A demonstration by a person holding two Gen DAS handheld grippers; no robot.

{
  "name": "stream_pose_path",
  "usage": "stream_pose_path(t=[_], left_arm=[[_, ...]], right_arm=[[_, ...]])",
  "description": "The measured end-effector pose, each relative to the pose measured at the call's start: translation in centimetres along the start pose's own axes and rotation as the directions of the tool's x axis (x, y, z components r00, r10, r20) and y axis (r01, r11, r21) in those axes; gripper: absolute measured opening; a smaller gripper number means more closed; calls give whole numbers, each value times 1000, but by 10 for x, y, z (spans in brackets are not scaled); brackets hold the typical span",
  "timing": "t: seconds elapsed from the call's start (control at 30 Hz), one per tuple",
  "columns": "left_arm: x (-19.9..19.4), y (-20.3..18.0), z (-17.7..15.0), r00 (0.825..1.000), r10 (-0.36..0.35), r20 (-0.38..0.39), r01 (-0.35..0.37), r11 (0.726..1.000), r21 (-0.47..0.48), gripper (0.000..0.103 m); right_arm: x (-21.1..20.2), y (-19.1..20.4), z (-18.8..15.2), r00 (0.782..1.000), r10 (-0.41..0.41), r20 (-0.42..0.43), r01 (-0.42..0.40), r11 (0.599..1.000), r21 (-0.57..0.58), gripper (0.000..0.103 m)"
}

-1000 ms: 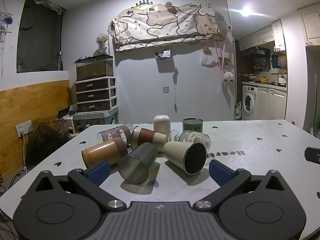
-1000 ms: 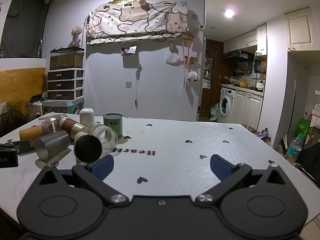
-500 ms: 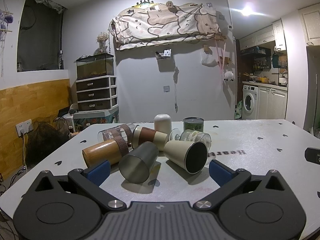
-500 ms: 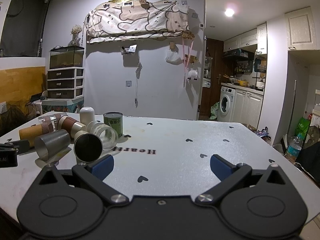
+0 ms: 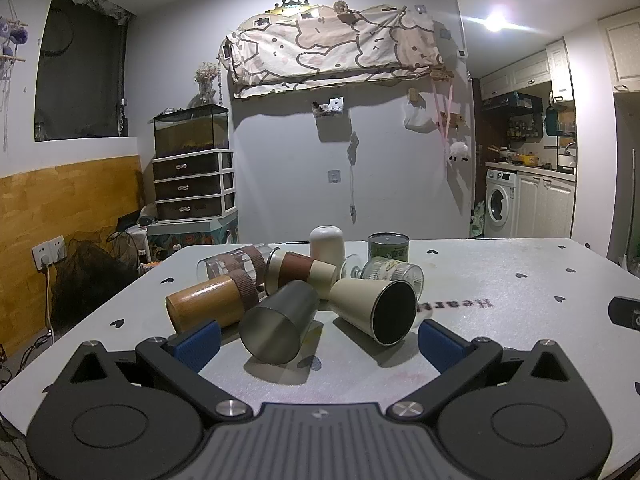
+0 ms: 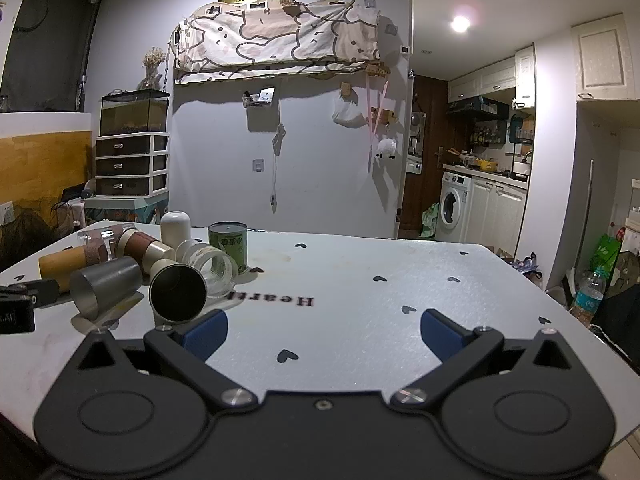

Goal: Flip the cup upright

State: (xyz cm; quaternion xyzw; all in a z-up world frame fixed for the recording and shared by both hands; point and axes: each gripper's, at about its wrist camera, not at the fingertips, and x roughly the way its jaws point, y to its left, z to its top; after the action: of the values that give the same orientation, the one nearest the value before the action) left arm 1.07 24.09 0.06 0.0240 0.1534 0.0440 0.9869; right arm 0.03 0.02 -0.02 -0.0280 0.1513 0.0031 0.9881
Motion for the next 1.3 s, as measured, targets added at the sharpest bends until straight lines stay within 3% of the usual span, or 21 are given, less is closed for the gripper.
stream_pose_path(t=[1.3], left_arm=[[1, 2, -2, 1000, -1, -7, 1, 1000, -3, 103]], right_arm=[[5, 0, -8, 1000, 2, -9, -2, 1000, 1, 103]])
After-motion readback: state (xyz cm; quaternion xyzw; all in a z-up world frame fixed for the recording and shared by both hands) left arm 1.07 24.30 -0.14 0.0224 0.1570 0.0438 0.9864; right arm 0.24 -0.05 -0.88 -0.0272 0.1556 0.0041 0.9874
